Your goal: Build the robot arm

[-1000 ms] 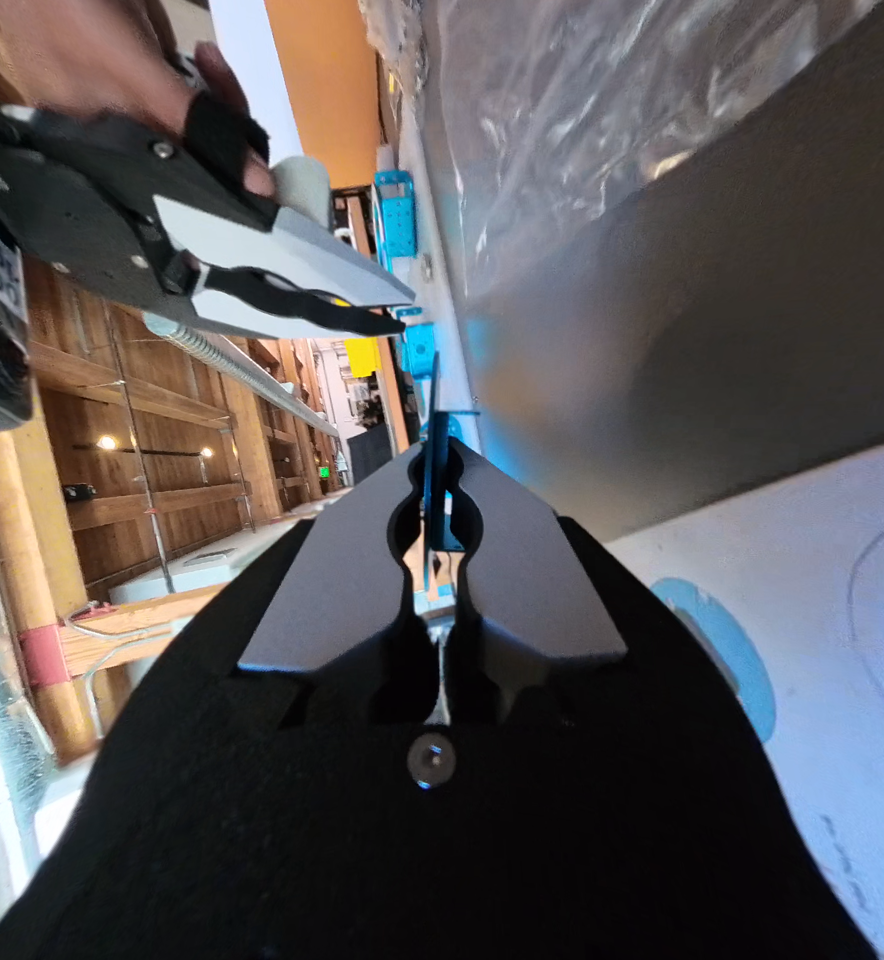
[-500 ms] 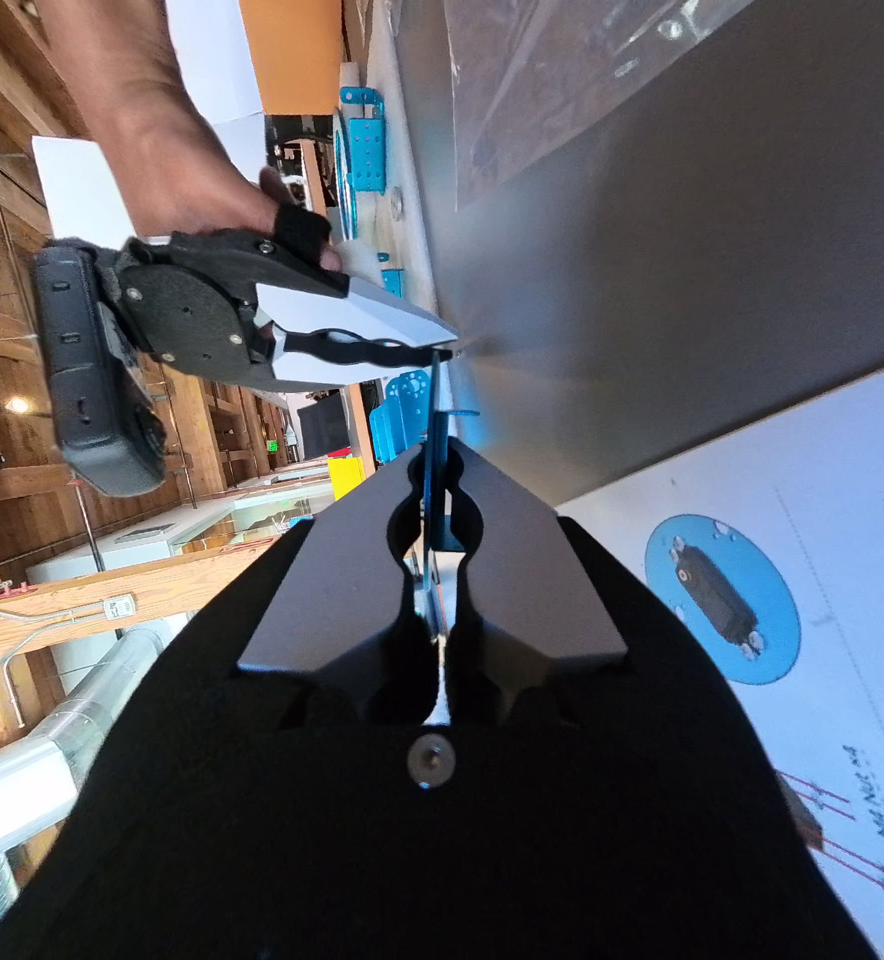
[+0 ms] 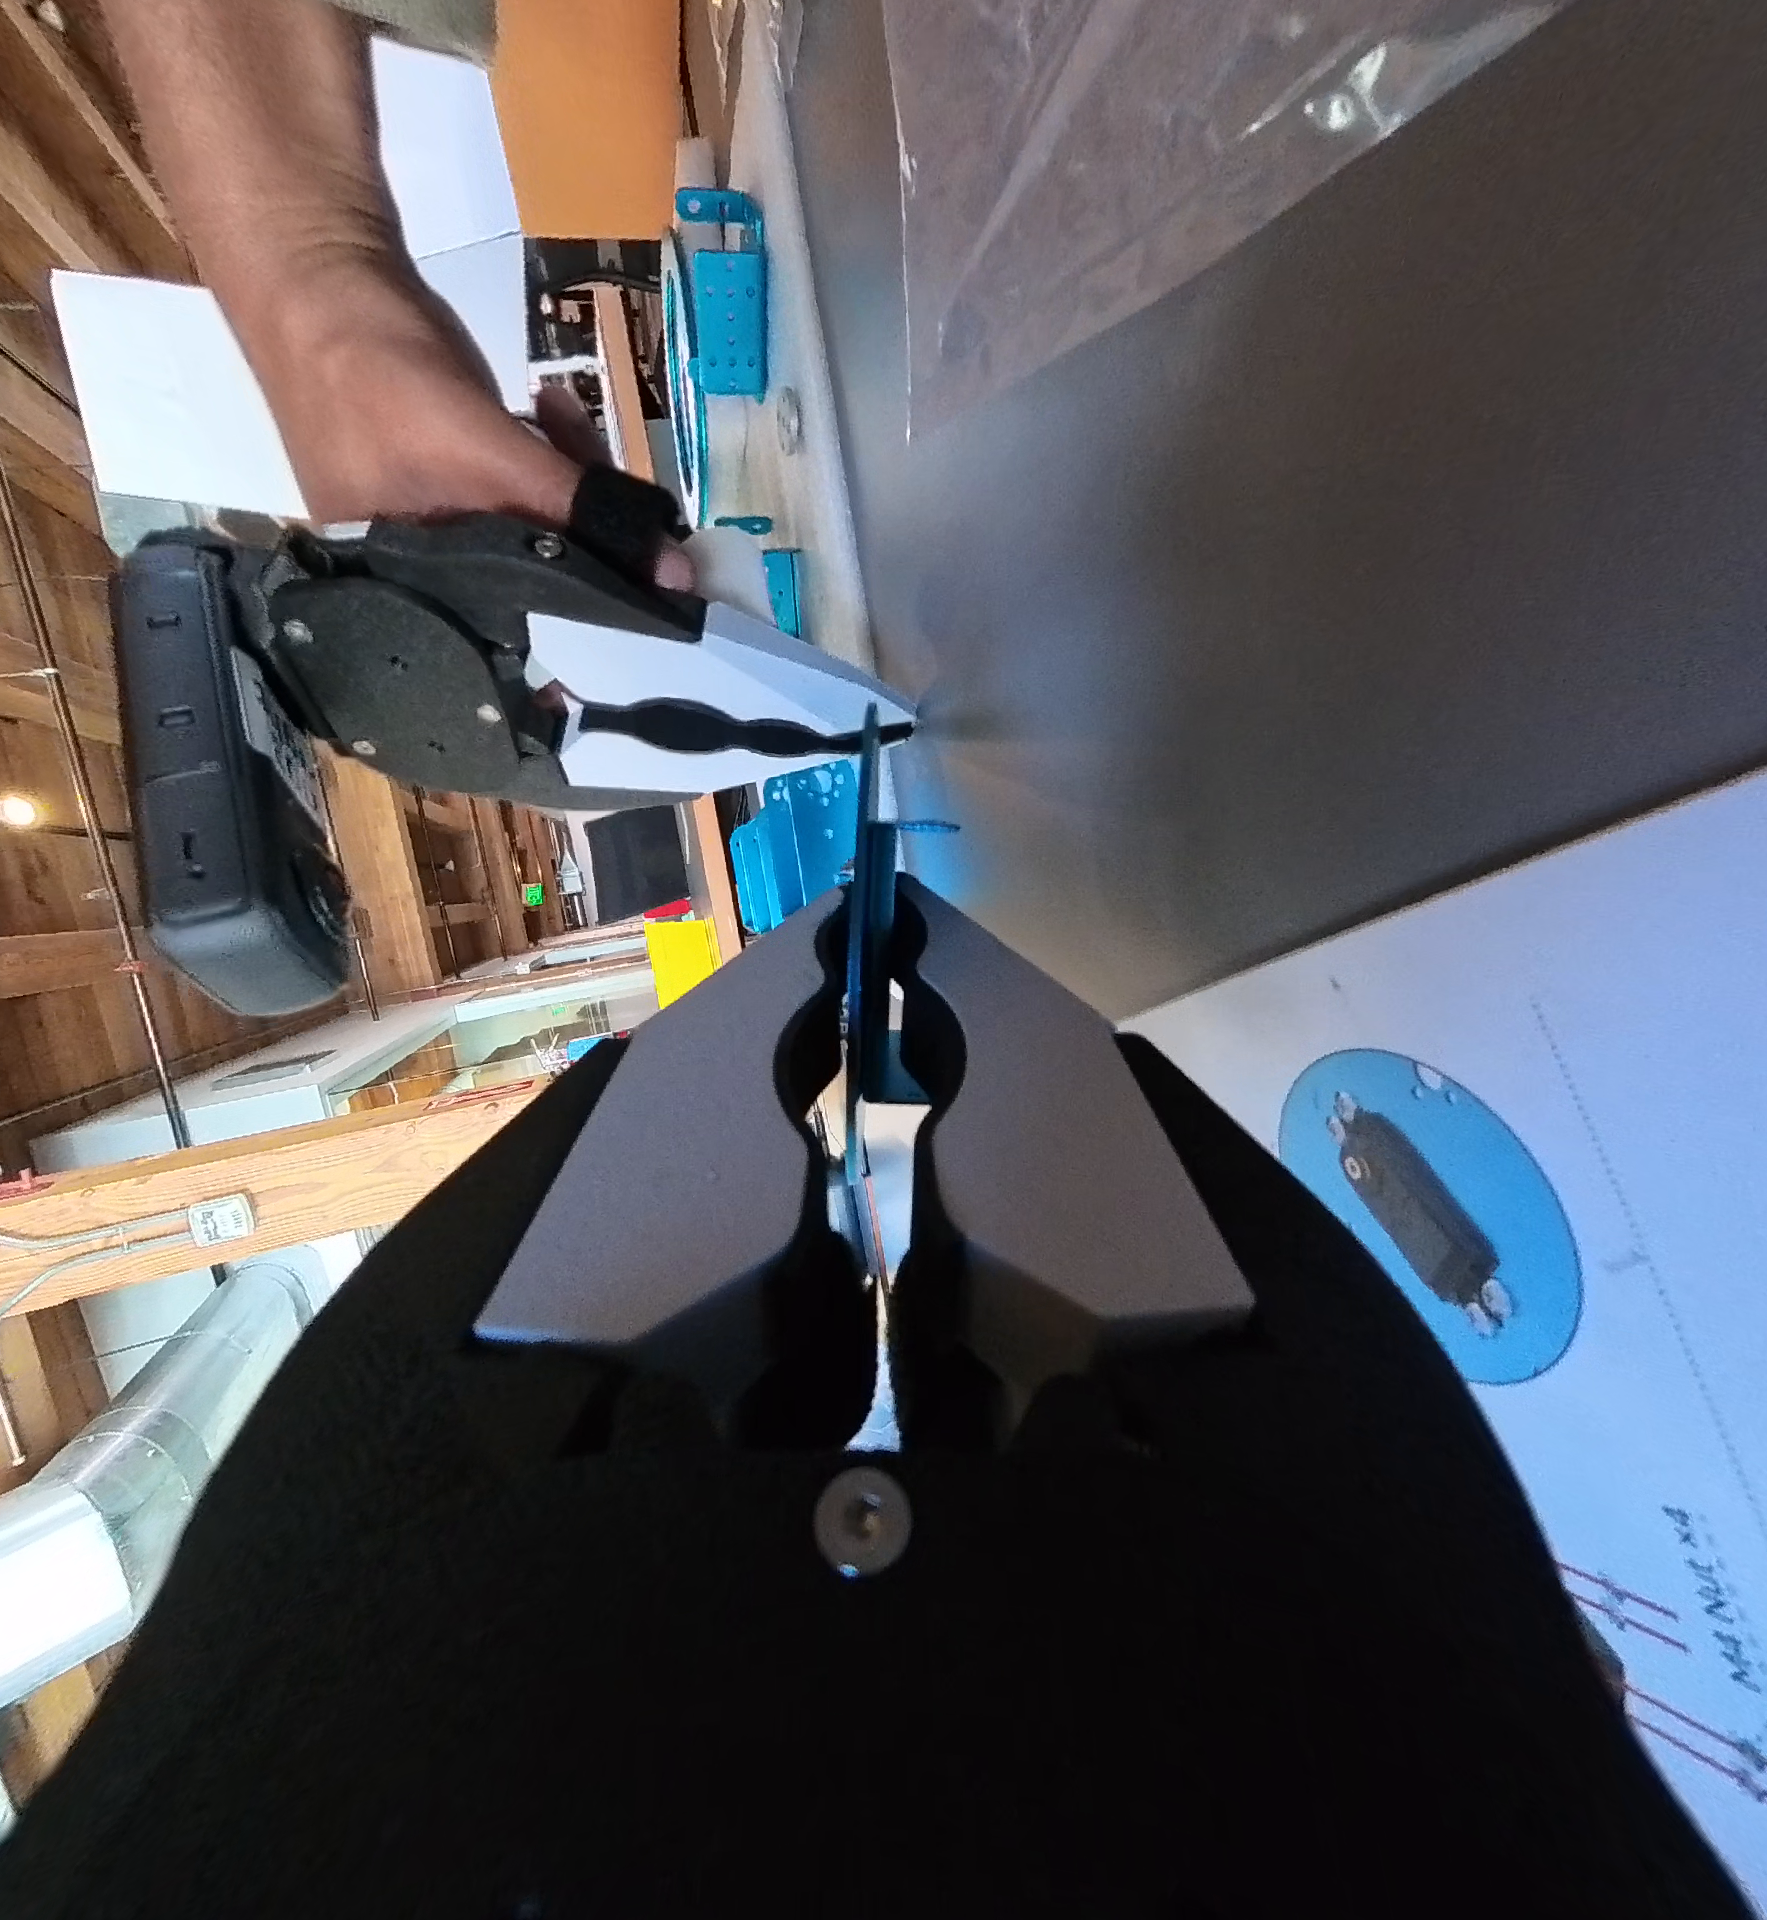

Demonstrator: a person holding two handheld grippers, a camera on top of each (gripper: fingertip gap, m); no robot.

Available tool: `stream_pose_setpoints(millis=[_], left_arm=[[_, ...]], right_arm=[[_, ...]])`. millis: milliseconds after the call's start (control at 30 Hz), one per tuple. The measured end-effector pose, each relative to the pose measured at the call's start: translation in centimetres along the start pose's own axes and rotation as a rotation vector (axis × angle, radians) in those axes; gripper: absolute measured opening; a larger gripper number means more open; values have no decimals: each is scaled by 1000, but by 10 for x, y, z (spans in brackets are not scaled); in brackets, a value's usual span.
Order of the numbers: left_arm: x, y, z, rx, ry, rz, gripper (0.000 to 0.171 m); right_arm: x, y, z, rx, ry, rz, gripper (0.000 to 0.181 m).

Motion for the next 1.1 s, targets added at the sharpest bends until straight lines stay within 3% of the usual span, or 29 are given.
stream_pose_setpoints(millis=[267,500,633,1100], left_arm=[[4,3,-1,-18,7,12,1],[5,-2,1,-53,8,-29,1],[3,-6,-1,-64,14,-57,1],[1,-11,0,-78,4,-87,1]], right_arm=[[-10,-2,-3,11,34,13,2],[-48,-31,-52,-37,221,-27,3],[-52,-44,-71,-77,246,-34,3],[-47,-37,-77,-70,242,15,3]])
Point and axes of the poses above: each gripper's, where its closed fingertips meet, x out along the fingers, z out of its underside, y = z × x across the jaws, the point moved 5 cm from there along -x, back along the fingers, and after that the axes turned 13 degrees about z, right-handed, at the moved point
